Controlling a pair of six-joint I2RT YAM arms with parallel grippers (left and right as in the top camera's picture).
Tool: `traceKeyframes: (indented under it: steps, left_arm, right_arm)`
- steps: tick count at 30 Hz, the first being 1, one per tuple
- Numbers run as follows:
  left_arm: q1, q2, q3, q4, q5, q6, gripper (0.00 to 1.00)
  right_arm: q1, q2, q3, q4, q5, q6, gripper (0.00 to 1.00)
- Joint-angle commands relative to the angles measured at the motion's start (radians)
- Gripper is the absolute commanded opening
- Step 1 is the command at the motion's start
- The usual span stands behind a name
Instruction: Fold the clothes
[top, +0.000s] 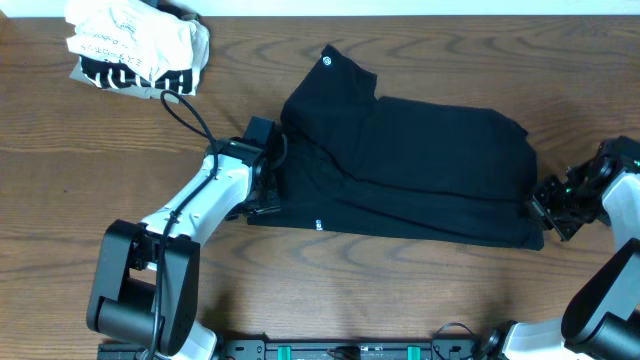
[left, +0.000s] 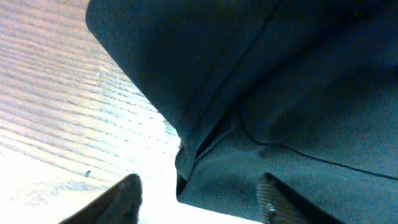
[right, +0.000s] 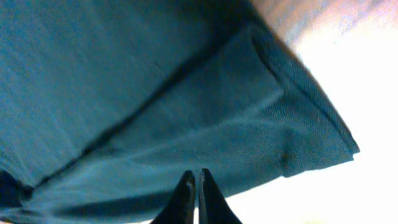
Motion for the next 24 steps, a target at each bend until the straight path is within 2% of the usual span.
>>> traceKeyframes:
  steps: [1,3,4,9,11,18,24]
  left_arm:
    - [0.005,-0.009,-0.008,-0.003,-0.011,-0.008,0.75]
    - [0.005,-0.009,-0.008,-0.003,-0.011,-0.008,0.89]
    - [0.005,-0.009,-0.008,-0.003,-0.011,-0.008,0.91]
    - [0.005,-0.009,-0.008,-0.003,-0.011,-0.008,0.93]
    - [0.005,-0.009,-0.008,-0.003,-0.011,-0.008,0.93]
    - [0.005,-0.009,-0.008,-0.003,-0.011,-0.008,0.94]
    - [0.005,-0.009,-0.008,-0.003,-0.011,-0.008,0.94]
  right_arm:
    - [0.005,-0.017,-0.029,-0.005,-0.008,0.029,0.02]
    - [0.005,-0.017,-0.048,0.006,0.003,0.035,0.11]
    - [0.005,-0.017,-0.061,0.014,0.017,0.058,0.13]
    - [0.005,-0.017,-0.142,0.107,0.037,0.196,0.3]
    - [0.005,-0.017,-0.167,0.151,0.033,0.231,0.34]
    - [0.005,-0.017,-0.178,0.256,-0.034,0.269,0.53]
    - [0.01,-0.017,-0.178,0.309,-0.079,0.274,0.59]
